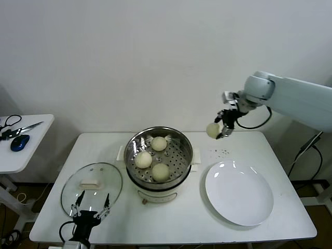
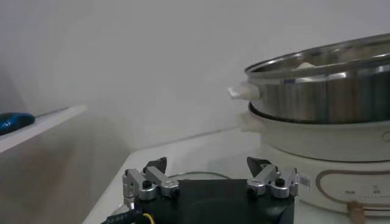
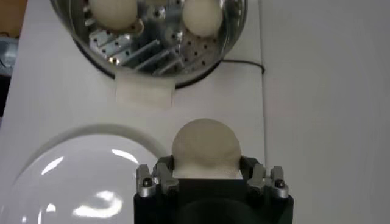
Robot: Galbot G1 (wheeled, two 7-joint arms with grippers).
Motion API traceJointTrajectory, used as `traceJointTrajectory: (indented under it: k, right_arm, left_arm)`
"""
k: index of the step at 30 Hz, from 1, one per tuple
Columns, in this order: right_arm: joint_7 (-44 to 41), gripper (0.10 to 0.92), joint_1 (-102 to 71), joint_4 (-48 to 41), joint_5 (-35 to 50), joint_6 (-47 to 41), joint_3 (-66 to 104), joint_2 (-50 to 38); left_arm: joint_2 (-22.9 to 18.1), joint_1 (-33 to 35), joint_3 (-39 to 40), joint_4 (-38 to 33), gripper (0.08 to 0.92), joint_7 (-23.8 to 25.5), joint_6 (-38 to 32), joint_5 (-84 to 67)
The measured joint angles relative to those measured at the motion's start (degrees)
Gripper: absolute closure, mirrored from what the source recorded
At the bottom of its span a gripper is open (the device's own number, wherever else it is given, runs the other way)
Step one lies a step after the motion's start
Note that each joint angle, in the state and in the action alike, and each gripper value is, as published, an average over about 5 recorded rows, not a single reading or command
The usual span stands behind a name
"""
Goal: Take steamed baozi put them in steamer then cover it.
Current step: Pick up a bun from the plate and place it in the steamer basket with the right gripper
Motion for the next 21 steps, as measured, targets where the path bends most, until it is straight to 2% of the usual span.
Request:
traceJointTrajectory:
  k: [9, 21]
  right_arm:
    - [2.12, 0.338, 1.01, -1.33, 5.67, -1.68, -2.2, 9.8]
    - [3.24, 0.338, -3.53, -2.9, 6.61, -2.55, -4.73, 18.29]
  left_arm:
    - [0.77, -0.37, 0.19, -0.46, 0.177, -0.2, 0.09, -0.17]
    - [0.12, -0.21, 0.03, -0.14, 0.177, -0.42, -0.24, -0.6]
